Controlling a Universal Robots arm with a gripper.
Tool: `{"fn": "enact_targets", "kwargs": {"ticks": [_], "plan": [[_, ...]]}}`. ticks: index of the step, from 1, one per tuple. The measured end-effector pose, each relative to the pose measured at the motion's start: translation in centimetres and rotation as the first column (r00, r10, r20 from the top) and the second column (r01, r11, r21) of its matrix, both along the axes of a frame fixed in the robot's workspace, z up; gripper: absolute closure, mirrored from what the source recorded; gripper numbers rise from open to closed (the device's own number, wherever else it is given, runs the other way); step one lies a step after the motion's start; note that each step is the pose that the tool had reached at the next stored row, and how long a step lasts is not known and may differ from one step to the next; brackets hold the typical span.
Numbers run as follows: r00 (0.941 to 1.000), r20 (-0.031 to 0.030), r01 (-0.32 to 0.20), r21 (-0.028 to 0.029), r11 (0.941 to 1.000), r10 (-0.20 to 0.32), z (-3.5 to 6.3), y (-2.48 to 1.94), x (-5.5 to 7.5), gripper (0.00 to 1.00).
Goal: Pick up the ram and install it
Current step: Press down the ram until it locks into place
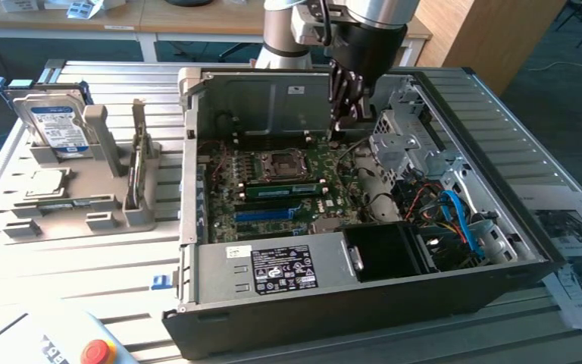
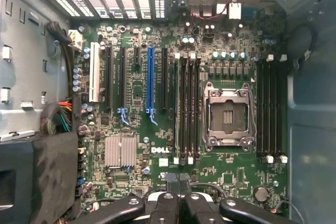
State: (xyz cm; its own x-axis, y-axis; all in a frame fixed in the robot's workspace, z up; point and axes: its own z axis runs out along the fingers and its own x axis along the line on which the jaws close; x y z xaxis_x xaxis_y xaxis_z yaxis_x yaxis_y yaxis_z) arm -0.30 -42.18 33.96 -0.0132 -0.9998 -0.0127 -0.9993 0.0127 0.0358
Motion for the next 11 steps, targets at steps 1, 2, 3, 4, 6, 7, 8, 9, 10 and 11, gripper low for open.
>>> {"fn": "enact_targets", "kwargs": {"ticks": [1, 2, 3, 4, 6, 7, 8, 9, 10, 11], "plan": [[1.0, 0.0, 0.0, 0.0, 1.0, 0.0, -0.12, 0.0, 0.0, 0.9], [1.0, 0.0, 0.0, 0.0, 1.0, 0.0, -0.23, 0.0, 0.0, 0.9], [1.0, 0.0, 0.0, 0.0, 1.0, 0.0, -0.34, 0.0, 0.0, 0.9], [1.0, 0.0, 0.0, -0.0001, 1.0, 0.0, -0.46, 0.0, 0.0, 0.9], [1.0, 0.0, 0.0, -0.0001, 1.0, 0.0, -0.71, 0.0, 0.0, 0.9], [1.0, 0.0, 0.0, -0.0001, 1.0, 0.0, -0.83, 0.0, 0.0, 0.9], [1.0, 0.0, 0.0, -0.0001, 1.0, 0.0, -0.95, 0.0, 0.0, 0.9], [1.0, -0.0001, 0.0, 0.0, 1.0, 0.0, -1.07, 0.0, 0.0, 0.9], [1.0, 0.0, 0.0, 0.0, 1.0, 0.0, -1.17, 0.0, 0.0, 0.9], [1.0, 0.0, 0.0, 0.0, 1.0, 0.0, -1.27, 0.0, 0.0, 0.9]]}}
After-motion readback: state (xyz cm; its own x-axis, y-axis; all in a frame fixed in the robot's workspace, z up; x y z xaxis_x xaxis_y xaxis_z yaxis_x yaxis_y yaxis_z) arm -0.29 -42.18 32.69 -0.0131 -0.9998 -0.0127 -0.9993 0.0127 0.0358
